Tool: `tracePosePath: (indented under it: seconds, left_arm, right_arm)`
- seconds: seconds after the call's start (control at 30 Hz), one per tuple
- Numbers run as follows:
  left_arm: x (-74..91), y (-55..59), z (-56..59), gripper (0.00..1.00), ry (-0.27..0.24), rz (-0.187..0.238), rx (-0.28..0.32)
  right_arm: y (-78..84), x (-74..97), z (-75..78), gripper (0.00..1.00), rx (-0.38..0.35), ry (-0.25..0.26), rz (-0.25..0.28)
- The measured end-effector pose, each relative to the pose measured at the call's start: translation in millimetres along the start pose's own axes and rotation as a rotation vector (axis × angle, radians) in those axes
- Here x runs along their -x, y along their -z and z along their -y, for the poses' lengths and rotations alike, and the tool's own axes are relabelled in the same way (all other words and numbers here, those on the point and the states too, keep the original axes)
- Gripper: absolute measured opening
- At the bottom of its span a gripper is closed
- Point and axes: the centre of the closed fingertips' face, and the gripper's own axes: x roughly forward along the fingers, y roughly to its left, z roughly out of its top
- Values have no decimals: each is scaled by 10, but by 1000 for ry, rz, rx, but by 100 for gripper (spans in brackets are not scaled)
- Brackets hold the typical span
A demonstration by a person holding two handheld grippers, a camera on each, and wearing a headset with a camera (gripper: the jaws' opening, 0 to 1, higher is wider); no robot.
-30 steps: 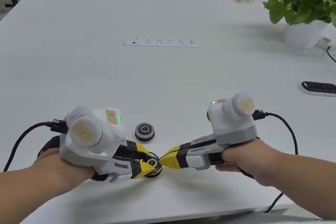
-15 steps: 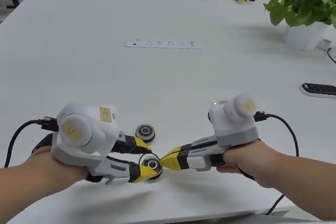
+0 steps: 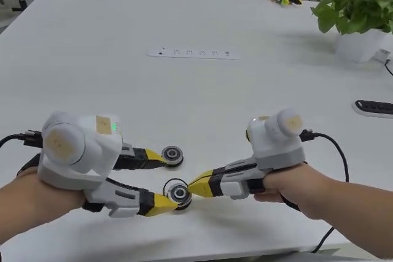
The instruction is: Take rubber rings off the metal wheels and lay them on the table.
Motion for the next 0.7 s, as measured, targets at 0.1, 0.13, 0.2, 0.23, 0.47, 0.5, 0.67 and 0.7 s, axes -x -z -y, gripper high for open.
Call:
tracePosePath:
  seconds: [0.1, 0.13, 0.2, 0.23, 0.47, 0.5, 0.67, 0.7]
  left_arm:
    - [58, -41, 26, 53, -3, 16, 8]
    - [74, -50, 29, 53, -5, 20, 8]
    - [107, -70, 34, 54, -7, 30, 14]
    - [133, -83, 26, 55, -12, 39, 20]
    - [272, -86, -19, 58, -41, 63, 46]
    - [295, -74, -23, 58, -44, 64, 49]
    - [383, -35, -46, 59, -62, 64, 55]
    - [401, -29, -52, 59, -67, 65, 57]
  right_arm:
    - [-42, 1, -32, 0, 4, -6, 6]
    - [-48, 1, -36, 0, 4, -8, 7]
    - [-60, 2, -45, 0, 4, -11, 8]
    - [-69, 3, -55, 0, 3, -15, 8]
    - [-149, -5, -127, 0, 1, -36, 19]
    - [-168, -12, -141, 0, 2, -40, 22]
    - [-263, -38, -185, 0, 36, -51, 43]
    - [-286, -44, -194, 0, 40, -54, 48]
